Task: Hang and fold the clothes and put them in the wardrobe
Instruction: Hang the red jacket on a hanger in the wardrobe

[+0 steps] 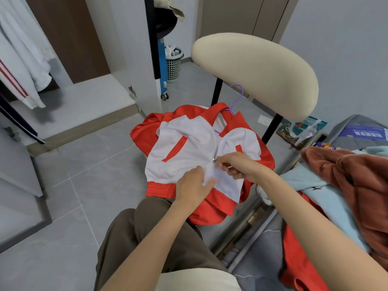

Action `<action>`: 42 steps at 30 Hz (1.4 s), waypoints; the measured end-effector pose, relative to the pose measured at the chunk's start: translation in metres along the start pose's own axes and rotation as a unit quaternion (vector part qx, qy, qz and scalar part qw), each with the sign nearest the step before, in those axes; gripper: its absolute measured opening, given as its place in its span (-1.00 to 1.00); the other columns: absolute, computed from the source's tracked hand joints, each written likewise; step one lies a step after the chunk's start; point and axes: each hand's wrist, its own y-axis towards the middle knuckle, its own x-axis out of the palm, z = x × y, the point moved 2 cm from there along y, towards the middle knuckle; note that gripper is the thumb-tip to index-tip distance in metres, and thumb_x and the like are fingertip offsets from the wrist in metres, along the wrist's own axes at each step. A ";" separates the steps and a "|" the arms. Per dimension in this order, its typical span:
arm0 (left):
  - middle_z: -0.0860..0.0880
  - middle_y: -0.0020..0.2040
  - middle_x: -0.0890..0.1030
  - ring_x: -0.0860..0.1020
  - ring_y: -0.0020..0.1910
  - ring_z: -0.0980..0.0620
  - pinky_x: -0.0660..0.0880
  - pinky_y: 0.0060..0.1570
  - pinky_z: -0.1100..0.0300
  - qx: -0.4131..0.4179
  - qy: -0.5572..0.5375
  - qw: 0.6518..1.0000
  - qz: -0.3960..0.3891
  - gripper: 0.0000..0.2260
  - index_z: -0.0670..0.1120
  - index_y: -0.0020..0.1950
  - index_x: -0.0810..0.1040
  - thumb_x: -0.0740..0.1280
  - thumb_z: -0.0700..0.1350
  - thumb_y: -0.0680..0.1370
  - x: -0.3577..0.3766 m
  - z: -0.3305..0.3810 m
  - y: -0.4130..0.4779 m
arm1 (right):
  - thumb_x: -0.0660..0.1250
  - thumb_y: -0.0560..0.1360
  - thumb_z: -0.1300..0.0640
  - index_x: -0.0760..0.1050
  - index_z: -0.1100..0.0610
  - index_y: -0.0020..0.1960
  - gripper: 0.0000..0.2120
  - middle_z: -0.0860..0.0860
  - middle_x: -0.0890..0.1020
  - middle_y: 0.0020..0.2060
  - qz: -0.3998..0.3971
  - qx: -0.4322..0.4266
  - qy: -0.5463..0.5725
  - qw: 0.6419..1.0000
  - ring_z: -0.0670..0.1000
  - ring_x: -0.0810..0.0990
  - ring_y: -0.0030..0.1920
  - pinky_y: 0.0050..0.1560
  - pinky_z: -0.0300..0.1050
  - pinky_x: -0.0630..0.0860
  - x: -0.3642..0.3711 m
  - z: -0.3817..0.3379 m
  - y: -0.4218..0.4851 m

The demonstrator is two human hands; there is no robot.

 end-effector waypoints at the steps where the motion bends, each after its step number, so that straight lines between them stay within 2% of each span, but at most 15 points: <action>1: -0.06 -0.12 0.58 0.55 -0.07 -0.07 0.42 -0.12 0.10 0.000 0.018 1.000 -0.003 -0.64 -0.10 -0.10 0.43 0.20 0.20 0.58 0.000 0.006 0.006 | 0.20 0.58 0.07 0.41 0.09 -0.27 -0.75 -0.06 0.40 -0.45 -0.018 0.003 0.008 1.000 -0.11 0.17 -0.50 -0.56 -0.31 0.12 0.000 -0.001 0.001; 4: -0.14 -0.02 0.64 0.58 0.01 -0.14 0.43 -0.05 0.08 0.018 0.077 0.996 -0.027 -0.65 -0.16 0.00 0.54 0.08 0.05 0.66 -0.002 0.015 0.017 | 0.19 0.60 0.11 0.44 0.09 -0.27 -0.73 -0.06 0.38 -0.45 -0.050 0.028 0.067 0.996 -0.12 0.15 -0.52 -0.58 -0.32 0.06 -0.001 -0.001 0.003; 7: -0.15 -0.09 0.61 0.56 -0.05 -0.13 0.41 -0.08 0.09 0.042 0.064 0.996 -0.049 -0.71 -0.13 -0.17 0.43 0.09 -0.01 0.65 -0.008 0.011 0.013 | 0.18 0.58 0.22 0.44 0.13 -0.24 -0.77 -0.07 0.38 -0.48 -0.036 0.061 0.190 0.979 -0.16 0.18 -0.58 -0.63 -0.36 0.06 -0.009 -0.010 0.010; 10: -0.15 -0.13 0.58 0.53 -0.09 -0.10 0.43 -0.07 0.08 0.066 0.048 0.986 -0.143 -0.70 -0.12 -0.20 0.39 0.09 -0.01 0.65 -0.007 -0.003 -0.001 | 0.12 0.58 0.28 0.39 0.14 -0.24 -0.76 -0.08 0.40 -0.54 0.015 0.053 0.307 0.950 -0.17 0.20 -0.63 -0.65 -0.39 0.03 -0.032 -0.034 0.020; 15: -0.08 0.06 0.60 0.55 0.04 -0.08 0.44 0.00 0.10 0.056 0.205 0.933 -0.292 -0.69 -0.13 0.10 0.53 0.16 0.07 0.60 -0.010 -0.040 -0.009 | 0.11 0.61 0.23 0.37 0.08 -0.25 -0.73 -0.11 0.42 -0.49 0.113 -0.025 0.290 0.950 -0.16 0.21 -0.63 -0.62 -0.35 0.00 -0.060 -0.059 0.023; 17: -0.04 0.04 0.60 0.56 0.04 -0.07 0.43 -0.02 0.10 0.039 0.227 0.939 -0.256 -0.59 -0.10 0.10 0.54 0.21 0.22 0.54 -0.015 -0.037 0.000 | 0.19 0.58 0.21 0.39 0.05 -0.27 -0.75 -0.09 0.43 -0.44 0.102 -0.044 0.205 0.973 -0.14 0.20 -0.57 -0.57 -0.31 0.00 -0.050 -0.060 0.020; 20: 0.02 -0.03 0.58 0.57 -0.02 -0.03 0.38 -0.16 0.13 -0.024 0.093 0.990 -0.106 -0.40 -0.05 0.12 0.47 0.18 0.45 0.43 -0.026 -0.006 0.025 | 0.23 0.55 0.17 0.39 0.04 -0.29 -0.76 -0.09 0.40 -0.46 0.055 -0.057 0.104 0.991 -0.12 0.15 -0.53 -0.53 -0.27 0.00 -0.037 -0.060 0.013; 22: 0.00 -0.06 0.59 0.59 -0.05 -0.05 0.33 -0.25 0.15 -0.012 0.040 0.998 -0.042 -0.44 -0.06 0.14 0.42 0.18 0.40 0.47 -0.030 0.021 0.046 | 0.19 0.57 0.16 0.39 0.03 -0.29 -0.75 -0.09 0.33 -0.48 0.035 -0.064 0.074 0.995 -0.11 0.11 -0.53 -0.55 -0.27 0.00 -0.039 -0.061 0.007; 25: -0.12 0.01 0.63 0.59 0.01 -0.15 0.38 -0.18 0.10 0.019 0.062 0.998 -0.002 -0.61 -0.12 0.18 0.44 0.08 0.17 0.63 -0.034 0.050 0.066 | 0.19 0.58 0.17 0.39 0.04 -0.30 -0.73 -0.09 0.22 -0.50 0.034 -0.061 0.068 0.995 -0.11 0.08 -0.53 -0.57 -0.28 0.02 -0.046 -0.061 0.001; 29: -0.14 -0.06 0.62 0.58 -0.07 -0.15 0.47 -0.13 0.06 0.039 0.060 0.997 -0.020 -0.67 -0.12 0.11 0.46 0.00 0.04 0.68 -0.029 0.049 0.056 | 0.17 0.59 0.21 0.45 0.09 -0.25 -0.75 -0.11 0.26 -0.55 0.069 -0.057 0.192 0.977 -0.13 0.13 -0.58 -0.62 -0.32 0.06 -0.051 -0.054 0.005; 33: -0.12 -0.18 0.60 0.56 -0.15 -0.13 0.45 -0.17 0.03 0.075 0.003 0.991 -0.109 -0.69 -0.05 -0.09 0.41 0.02 0.08 0.67 -0.019 0.025 0.027 | 0.08 0.63 0.25 0.32 0.07 -0.25 -0.71 -0.13 0.28 -0.60 0.048 -0.021 0.416 0.908 -0.15 0.12 -0.66 -0.65 -0.35 -0.04 -0.054 -0.054 0.020; 35: -0.06 -0.09 0.62 0.57 -0.08 -0.08 0.46 -0.07 0.05 0.067 0.000 0.984 -0.167 -0.68 0.00 0.00 0.47 0.00 0.12 0.67 -0.012 0.004 0.011 | 0.08 0.64 0.24 0.31 0.07 -0.26 -0.70 -0.13 0.28 -0.62 0.069 -0.021 0.460 0.885 -0.15 0.12 -0.68 -0.67 -0.33 -0.05 -0.063 -0.058 0.027; 37: -0.01 0.04 0.63 0.56 0.02 -0.03 0.47 0.08 0.04 0.028 0.023 0.977 -0.209 -0.64 0.03 0.16 0.51 -0.02 0.15 0.66 -0.009 -0.019 0.001 | 0.09 0.64 0.24 0.35 0.07 -0.25 -0.71 -0.13 0.30 -0.62 0.088 -0.028 0.412 0.906 -0.15 0.12 -0.68 -0.68 -0.36 -0.03 -0.068 -0.057 0.032; 39: -0.02 0.08 0.61 0.56 0.07 -0.05 0.48 0.10 0.03 -0.005 0.087 0.970 -0.228 -0.64 0.03 0.18 0.50 0.01 0.16 0.65 -0.013 -0.036 0.004 | 0.14 0.62 0.21 0.40 0.07 -0.24 -0.74 -0.13 0.33 -0.58 0.098 -0.032 0.308 0.946 -0.16 0.12 -0.65 -0.67 -0.35 0.01 -0.065 -0.052 0.035; 42: -0.02 -0.03 0.56 0.55 0.04 -0.08 0.41 -0.11 0.10 -0.022 0.148 0.975 -0.164 -0.65 -0.07 0.07 0.41 0.16 0.21 0.58 -0.022 -0.034 0.023 | 0.21 0.57 0.18 0.38 0.05 -0.27 -0.76 -0.07 0.32 -0.48 0.095 -0.034 0.172 0.980 -0.15 0.14 -0.60 -0.63 -0.31 0.04 -0.054 -0.043 0.038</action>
